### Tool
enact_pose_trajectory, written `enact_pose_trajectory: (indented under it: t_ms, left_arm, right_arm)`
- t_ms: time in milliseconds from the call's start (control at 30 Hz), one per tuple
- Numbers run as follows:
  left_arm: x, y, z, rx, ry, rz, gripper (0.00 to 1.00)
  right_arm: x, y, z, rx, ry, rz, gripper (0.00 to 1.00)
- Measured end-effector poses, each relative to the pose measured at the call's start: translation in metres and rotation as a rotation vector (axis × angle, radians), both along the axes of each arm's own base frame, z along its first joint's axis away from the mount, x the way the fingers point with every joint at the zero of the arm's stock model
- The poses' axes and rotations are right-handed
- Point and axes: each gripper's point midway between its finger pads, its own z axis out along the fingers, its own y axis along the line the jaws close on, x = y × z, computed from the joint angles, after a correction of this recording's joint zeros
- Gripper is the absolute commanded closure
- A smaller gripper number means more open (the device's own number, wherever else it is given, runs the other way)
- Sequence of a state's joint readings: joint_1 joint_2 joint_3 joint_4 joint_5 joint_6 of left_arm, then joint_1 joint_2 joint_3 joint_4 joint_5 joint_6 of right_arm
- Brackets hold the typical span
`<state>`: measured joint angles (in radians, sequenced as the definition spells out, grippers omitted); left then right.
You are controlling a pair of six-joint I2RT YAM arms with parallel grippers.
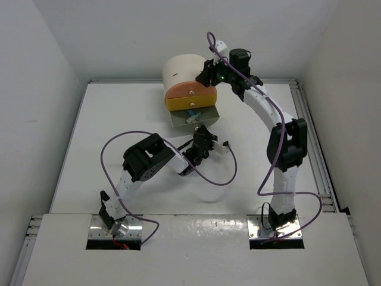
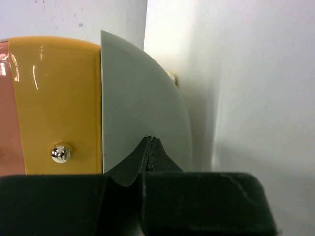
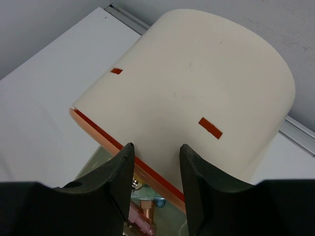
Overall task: Sort the stationery into containers
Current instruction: Close the drawer in the storage box.
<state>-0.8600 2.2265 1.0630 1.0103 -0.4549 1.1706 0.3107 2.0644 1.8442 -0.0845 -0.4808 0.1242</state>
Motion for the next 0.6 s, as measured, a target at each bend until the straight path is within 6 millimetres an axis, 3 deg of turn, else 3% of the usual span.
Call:
enact_pose_trajectory:
  t_ms: [367,600]
  left_arm:
    - [-0.006,0.028,-0.011,0.042,0.038,0.023,1.00]
    - [-0.003,0.031,-0.007,0.043,0.032,0.026,1.00]
  right_arm:
    - [-0.001,0.002,-0.001,0.005,-0.001,0.015,0.67]
    - [-0.001,0.003,-0.001,0.001,-0.004,0.021,0.67]
